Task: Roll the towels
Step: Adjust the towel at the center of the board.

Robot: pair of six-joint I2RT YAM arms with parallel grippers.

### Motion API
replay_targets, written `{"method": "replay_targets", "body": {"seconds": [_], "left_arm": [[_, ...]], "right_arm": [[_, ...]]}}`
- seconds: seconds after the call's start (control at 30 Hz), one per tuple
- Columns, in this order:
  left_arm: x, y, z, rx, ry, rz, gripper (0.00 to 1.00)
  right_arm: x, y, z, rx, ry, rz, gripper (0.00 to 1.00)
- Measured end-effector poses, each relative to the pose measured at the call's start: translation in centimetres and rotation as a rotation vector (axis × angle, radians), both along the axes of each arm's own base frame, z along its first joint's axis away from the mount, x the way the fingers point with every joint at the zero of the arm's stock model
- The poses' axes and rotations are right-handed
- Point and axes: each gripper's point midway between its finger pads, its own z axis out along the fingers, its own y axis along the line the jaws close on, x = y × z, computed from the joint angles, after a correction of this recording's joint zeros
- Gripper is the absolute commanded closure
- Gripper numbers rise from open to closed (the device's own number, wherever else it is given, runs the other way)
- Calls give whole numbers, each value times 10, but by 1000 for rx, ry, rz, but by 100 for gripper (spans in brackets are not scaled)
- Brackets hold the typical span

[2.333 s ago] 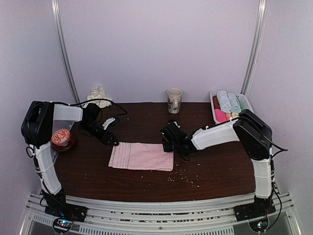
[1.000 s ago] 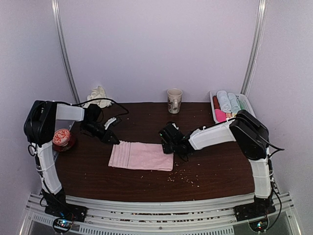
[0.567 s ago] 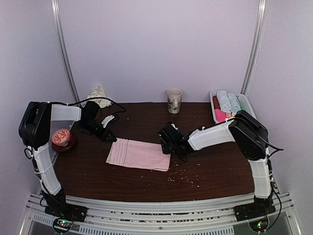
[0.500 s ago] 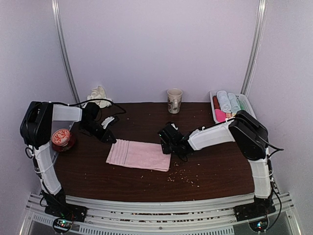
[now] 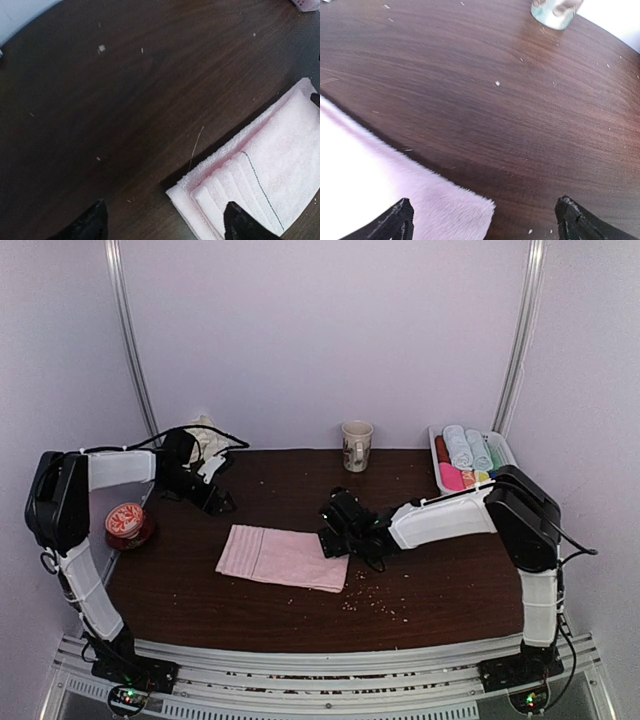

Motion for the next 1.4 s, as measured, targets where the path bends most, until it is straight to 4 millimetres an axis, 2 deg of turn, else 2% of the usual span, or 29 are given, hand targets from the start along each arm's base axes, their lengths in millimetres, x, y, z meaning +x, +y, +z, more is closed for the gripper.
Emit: {"method": "replay_targets", "body": {"seconds": [0.07, 0.17, 0.23, 0.27, 0.33, 0.4, 0.47, 0.5, 0.6, 0.67, 0.9, 1.17, 1.4], "left_arm": [[6, -1, 32, -15, -91, 0, 15], [7, -5, 66, -37, -195, -16, 34], [2, -11, 75, -46, -231, -45, 50], [-2, -15, 73, -52, -228, -60, 56], [-14, -28, 62, -55, -209, -112, 72], [-26, -41, 47, -58, -173, -158, 79], [-36, -54, 31, -55, -139, -210, 83], [-40, -58, 24, -55, -123, -225, 84], [-45, -68, 2, -45, -77, -253, 87], [-43, -68, -19, -18, -49, -248, 89], [-34, -56, -57, 73, -15, -205, 90], [-25, -52, -62, 105, -42, -183, 89], [-19, -52, -63, 114, -55, -177, 84]], "right_arm": [[-6, 2, 17, 28, -9, 23, 1], [-17, 2, 50, 101, -34, 56, 6], [-21, 2, 68, 152, -51, 72, 10], [-24, 3, 75, 177, -55, 84, 16], [-29, 5, 82, 223, -54, 110, 36], [-33, 7, 79, 249, -44, 127, 57], [-35, 10, 69, 262, -17, 140, 73], [-35, 11, 66, 268, -7, 143, 78], [-34, 19, 50, 310, 36, 155, 85], [-30, 22, 41, 340, 57, 158, 86], [-10, 27, 18, 443, 108, 144, 87], [0, 34, -21, 544, 193, 120, 87], [3, 31, -22, 590, 192, 99, 83]]}}
